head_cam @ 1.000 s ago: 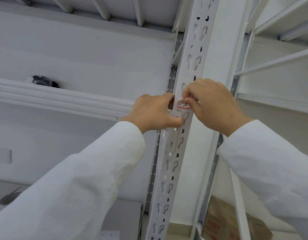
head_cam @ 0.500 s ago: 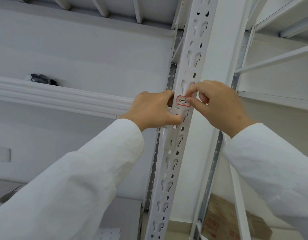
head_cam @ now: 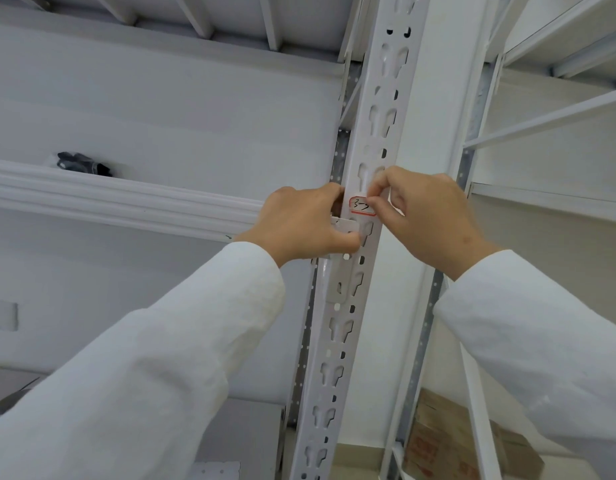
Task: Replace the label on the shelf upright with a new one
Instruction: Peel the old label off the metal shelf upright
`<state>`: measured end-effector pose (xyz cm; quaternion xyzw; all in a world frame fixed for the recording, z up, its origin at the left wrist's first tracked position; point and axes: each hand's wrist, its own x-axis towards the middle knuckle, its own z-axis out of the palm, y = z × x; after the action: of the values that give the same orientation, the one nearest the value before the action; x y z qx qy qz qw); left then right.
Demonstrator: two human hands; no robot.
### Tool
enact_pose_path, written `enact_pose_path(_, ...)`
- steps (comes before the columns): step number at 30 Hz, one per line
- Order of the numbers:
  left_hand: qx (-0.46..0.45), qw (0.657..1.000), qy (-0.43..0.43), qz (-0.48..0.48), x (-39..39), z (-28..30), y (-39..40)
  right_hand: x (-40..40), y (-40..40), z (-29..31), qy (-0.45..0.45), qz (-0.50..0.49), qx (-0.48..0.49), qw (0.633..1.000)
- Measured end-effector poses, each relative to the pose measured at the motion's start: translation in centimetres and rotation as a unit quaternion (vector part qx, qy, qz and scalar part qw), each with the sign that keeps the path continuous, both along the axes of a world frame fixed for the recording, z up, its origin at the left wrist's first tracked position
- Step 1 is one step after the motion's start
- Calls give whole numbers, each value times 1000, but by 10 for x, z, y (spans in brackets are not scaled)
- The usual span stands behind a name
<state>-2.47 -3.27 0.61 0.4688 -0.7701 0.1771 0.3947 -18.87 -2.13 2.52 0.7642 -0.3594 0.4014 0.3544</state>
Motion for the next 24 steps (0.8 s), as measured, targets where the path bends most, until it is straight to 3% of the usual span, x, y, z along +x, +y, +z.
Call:
enact_pose_path(9, 2, 1000, 6, -4, 0, 1, 1, -8, -3, -10, -64, 27, -6, 998)
enact_pose_path(24, 8, 1000, -2, 0, 0, 1, 1, -6, 0, 0, -32, -30, 33, 998)
